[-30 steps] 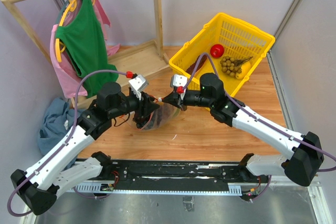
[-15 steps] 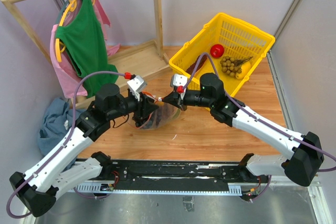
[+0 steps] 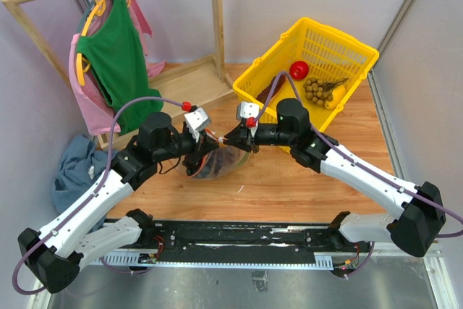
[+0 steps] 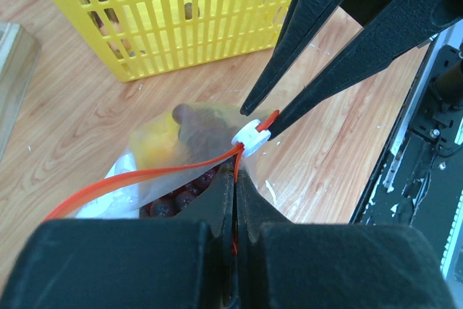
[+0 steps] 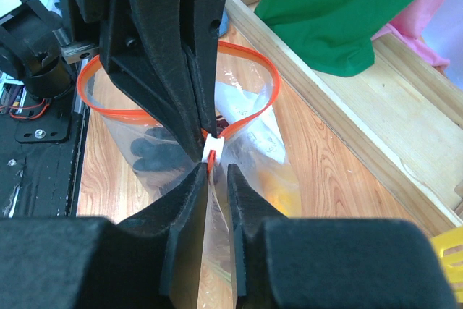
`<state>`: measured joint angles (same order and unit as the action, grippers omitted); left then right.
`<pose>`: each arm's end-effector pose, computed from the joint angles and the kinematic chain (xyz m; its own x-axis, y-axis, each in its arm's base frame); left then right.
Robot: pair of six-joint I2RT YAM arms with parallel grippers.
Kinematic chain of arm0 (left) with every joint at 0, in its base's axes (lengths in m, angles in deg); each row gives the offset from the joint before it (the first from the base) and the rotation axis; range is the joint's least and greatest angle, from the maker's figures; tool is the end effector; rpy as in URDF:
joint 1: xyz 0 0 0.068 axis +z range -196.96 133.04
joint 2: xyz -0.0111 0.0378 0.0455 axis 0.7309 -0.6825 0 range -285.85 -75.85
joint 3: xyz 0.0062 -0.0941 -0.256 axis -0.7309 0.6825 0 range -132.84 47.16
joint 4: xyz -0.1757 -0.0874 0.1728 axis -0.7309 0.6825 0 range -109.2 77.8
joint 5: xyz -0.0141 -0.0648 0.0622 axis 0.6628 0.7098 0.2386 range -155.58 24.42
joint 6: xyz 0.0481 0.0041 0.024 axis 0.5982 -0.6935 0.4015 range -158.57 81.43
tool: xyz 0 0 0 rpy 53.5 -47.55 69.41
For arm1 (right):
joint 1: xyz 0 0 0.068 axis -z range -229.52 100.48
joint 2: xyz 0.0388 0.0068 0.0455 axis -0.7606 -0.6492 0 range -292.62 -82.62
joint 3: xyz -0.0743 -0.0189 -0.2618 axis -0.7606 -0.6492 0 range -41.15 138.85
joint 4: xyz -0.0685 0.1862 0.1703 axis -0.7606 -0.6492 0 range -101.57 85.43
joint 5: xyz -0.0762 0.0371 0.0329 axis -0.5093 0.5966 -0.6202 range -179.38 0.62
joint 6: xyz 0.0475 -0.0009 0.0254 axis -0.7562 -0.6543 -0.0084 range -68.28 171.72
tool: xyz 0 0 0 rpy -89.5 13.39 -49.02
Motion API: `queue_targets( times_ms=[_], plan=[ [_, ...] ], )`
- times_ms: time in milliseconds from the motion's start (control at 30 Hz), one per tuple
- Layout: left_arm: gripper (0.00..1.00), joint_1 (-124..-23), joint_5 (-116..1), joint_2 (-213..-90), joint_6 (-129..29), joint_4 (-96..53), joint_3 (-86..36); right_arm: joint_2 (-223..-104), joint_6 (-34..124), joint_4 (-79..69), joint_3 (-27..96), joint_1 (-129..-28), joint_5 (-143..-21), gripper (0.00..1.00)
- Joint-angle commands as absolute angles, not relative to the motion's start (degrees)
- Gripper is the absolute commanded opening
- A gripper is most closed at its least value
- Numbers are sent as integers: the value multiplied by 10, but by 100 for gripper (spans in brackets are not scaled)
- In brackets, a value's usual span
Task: Place the food in the zip-top bag and seal the zipper
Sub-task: Zip the zipper food storage bag at the center of the board.
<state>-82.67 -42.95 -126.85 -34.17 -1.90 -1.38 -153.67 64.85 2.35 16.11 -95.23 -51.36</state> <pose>0.1559 -0.1289 0.3319 -0.2099 0.2381 -0.9483 0.8513 0.5214 -0.0575 0.1852 0.2213 0.3509 0.1436 -0.1090 -0.9836 -0.9840 0.0900 -0.1536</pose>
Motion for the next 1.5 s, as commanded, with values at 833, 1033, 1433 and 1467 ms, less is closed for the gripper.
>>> queue_targets(
  times_ms=[833,1033,1433,1467],
  plan=[
    [20,-827,-412,-1220,-296,-46,-32,-1571,667,3,193,-947,-488,1],
    [36,-826,-386,-1221,-278,-77,-32,-1565,666,6,189,-947,-491,1],
    [45,-818,-329,-1274,-255,-74,-48,-1568,661,11,189,-947,-487,1],
    [45,-817,-324,-1275,-256,-74,-47,-1568,661,11,189,-946,-487,1]
  ],
)
